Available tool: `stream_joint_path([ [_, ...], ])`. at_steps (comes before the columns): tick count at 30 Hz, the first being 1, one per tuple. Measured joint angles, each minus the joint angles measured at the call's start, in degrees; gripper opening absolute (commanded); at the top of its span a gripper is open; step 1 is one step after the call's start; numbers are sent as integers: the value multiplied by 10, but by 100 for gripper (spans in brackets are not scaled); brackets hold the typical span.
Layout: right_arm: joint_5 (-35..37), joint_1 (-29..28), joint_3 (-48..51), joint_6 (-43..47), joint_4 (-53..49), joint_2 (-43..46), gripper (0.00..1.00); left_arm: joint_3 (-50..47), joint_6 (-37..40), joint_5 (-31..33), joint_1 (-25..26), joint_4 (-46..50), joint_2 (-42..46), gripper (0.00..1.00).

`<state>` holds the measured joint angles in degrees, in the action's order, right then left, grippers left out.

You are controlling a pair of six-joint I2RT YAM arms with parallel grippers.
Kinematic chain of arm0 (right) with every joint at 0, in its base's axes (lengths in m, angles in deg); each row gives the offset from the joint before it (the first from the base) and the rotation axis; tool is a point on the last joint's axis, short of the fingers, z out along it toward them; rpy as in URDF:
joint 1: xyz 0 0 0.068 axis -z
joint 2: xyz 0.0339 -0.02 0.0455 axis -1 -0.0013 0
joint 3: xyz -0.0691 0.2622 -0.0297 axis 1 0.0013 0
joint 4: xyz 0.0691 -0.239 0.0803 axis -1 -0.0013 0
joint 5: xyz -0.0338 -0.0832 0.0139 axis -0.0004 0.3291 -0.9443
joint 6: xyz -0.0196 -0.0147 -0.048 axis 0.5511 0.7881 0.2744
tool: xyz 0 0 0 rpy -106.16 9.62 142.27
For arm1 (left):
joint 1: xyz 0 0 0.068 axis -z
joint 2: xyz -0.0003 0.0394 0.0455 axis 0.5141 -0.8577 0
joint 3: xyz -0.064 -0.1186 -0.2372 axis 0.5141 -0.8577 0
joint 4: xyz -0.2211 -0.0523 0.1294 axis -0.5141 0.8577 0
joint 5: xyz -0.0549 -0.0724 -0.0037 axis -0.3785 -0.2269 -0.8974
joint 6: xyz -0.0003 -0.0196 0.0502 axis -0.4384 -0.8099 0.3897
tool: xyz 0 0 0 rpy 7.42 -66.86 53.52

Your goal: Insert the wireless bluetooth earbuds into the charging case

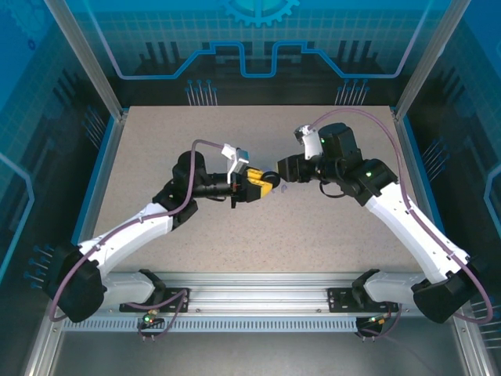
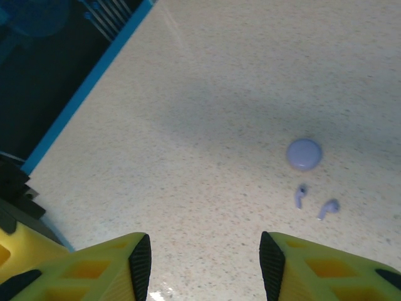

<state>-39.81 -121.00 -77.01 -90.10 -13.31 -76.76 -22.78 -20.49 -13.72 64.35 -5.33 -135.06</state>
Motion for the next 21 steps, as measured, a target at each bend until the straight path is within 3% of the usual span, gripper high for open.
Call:
stream_joint_path([
  [8,73,16,2,-18,-28,0,52,2,-40,57,-28,33,-35,13],
  [21,89,35,20,-26,-38,17,53,29,-126,137,-106,99,-145,12],
])
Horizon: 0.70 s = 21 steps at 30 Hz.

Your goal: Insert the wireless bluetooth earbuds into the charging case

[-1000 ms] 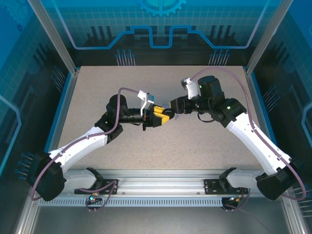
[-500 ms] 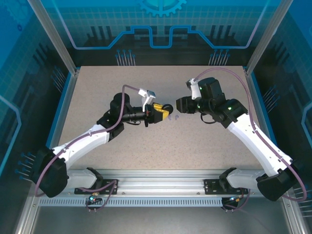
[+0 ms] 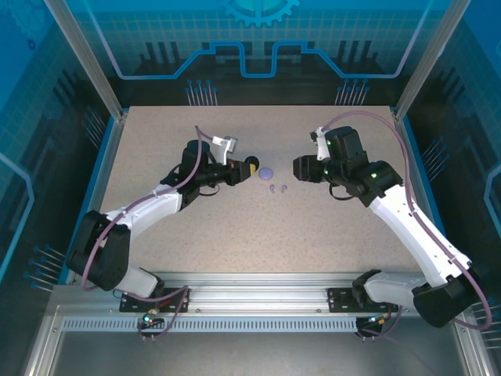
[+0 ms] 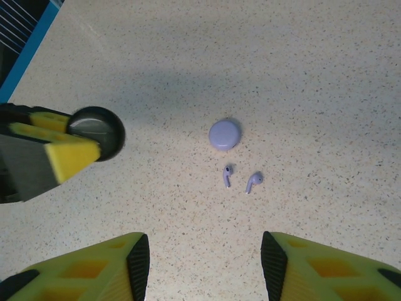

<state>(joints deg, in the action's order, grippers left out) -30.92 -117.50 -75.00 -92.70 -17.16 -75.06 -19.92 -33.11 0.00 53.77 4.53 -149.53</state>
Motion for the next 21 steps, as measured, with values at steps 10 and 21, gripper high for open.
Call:
stream_joint_path([
  [10,-2,3,4,0,0,4,54,81,-8,11,-48,67,-124,12],
  [21,-14,13,15,0,-4,4,54,169,-4,12,-63,133,-242,14],
])
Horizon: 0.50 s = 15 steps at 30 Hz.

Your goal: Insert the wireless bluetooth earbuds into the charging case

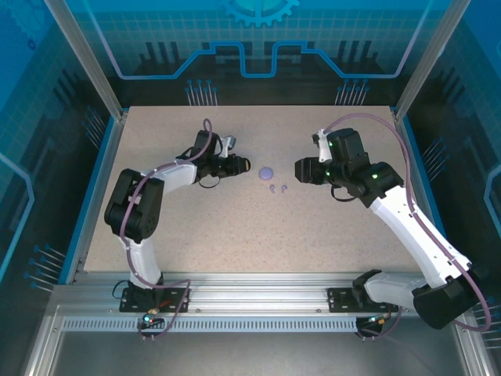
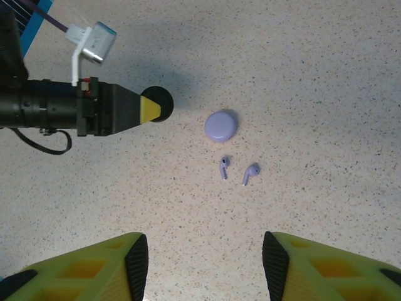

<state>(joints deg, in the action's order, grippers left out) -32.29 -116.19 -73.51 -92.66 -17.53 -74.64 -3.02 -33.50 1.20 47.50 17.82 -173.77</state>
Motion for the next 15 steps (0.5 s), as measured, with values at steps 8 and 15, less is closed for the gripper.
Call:
stream_joint_path([
  [8,-3,5,9,0,0,0,54,59,12,18,-4,70,-47,16],
  [15,-6,7,9,0,0,0,54,98,32,31,-11,112,-80,16],
])
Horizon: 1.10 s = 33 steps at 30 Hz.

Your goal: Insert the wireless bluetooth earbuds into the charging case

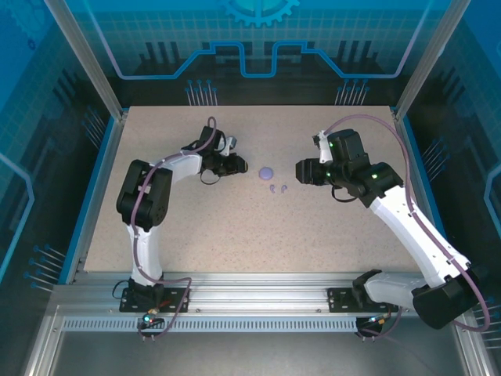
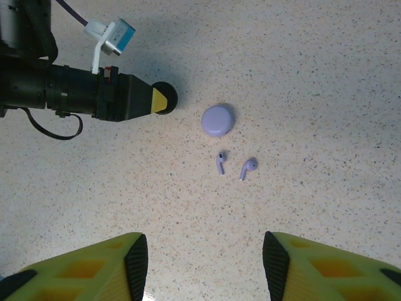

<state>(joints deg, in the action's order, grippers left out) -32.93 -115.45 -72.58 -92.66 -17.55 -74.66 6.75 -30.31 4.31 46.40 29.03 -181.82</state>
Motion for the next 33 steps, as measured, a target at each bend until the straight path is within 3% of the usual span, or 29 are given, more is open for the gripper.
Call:
stream_joint_path([
  [9,-4,5,4,0,0,0,54,32,25,17,-12,44,-31,26],
  [21,-10,6,8,0,0,1,54,51,45,42,-13,71,-42,59],
  [27,-10,8,9,0,0,2,54,54,54,52,-13,76,-40,64],
  [33,-15,12,17,0,0,1,55,49,77,115,-15,98,-20,64],
])
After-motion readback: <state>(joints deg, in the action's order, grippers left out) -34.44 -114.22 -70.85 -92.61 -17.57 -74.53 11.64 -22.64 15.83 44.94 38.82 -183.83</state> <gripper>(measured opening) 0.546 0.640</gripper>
